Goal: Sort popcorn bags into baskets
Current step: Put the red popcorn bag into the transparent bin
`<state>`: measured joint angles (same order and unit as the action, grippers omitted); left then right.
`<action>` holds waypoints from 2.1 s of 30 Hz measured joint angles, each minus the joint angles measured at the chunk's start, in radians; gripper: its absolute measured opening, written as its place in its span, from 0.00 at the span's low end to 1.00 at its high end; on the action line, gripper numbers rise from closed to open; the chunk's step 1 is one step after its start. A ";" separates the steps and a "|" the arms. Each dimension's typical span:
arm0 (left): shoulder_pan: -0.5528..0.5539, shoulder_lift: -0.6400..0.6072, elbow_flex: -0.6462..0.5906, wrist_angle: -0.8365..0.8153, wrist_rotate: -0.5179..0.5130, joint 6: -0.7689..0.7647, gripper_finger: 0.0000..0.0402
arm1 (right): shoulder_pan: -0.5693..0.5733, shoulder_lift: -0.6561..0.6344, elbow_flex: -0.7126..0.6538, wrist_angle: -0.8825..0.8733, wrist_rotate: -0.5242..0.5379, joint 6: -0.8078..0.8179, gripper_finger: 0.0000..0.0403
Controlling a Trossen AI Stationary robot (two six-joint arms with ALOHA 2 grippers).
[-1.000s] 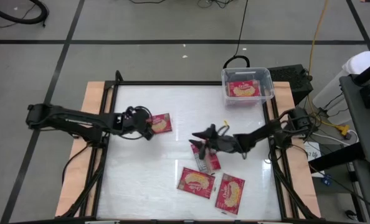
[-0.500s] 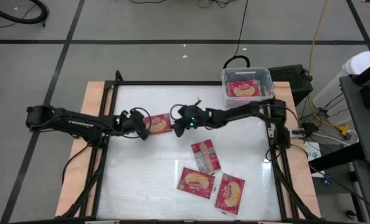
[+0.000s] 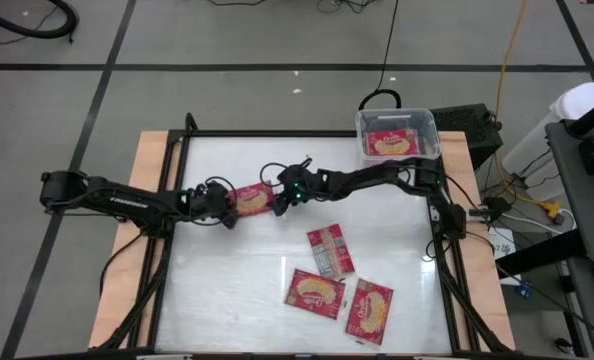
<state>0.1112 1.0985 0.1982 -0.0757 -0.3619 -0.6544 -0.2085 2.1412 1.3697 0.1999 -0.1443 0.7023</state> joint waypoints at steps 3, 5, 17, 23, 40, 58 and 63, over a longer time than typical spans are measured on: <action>0.000 0.000 -0.002 0.000 0.007 -0.003 0.36 | -0.003 -0.044 0.000 -0.072 0.072 -0.023 0.65; 0.000 0.000 -0.003 0.007 0.008 -0.002 0.36 | -0.007 -0.060 0.000 -0.125 0.133 -0.039 0.65; 0.000 0.002 -0.005 0.025 0.019 -0.002 0.36 | -0.020 0.007 -0.001 -0.010 0.029 -0.014 0.65; 0.000 0.003 -0.006 0.039 0.025 0.002 0.36 | -0.019 0.007 -0.001 0.062 -0.028 -0.041 0.61; 0.000 0.003 -0.006 0.056 0.034 0.032 0.36 | -0.040 0.006 0.000 -0.037 0.019 -0.022 0.48; -0.002 0.004 -0.009 0.162 0.081 0.070 0.36 | -0.040 0.065 -0.001 0.093 -0.089 -0.089 0.46; -0.002 0.004 -0.008 0.161 0.078 0.076 0.36 | -0.040 0.065 -0.002 0.118 -0.093 -0.164 0.26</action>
<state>0.1093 1.1023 0.1901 0.0848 -0.2836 -0.5783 -0.2489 2.2057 1.3678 0.3182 -0.2377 0.5387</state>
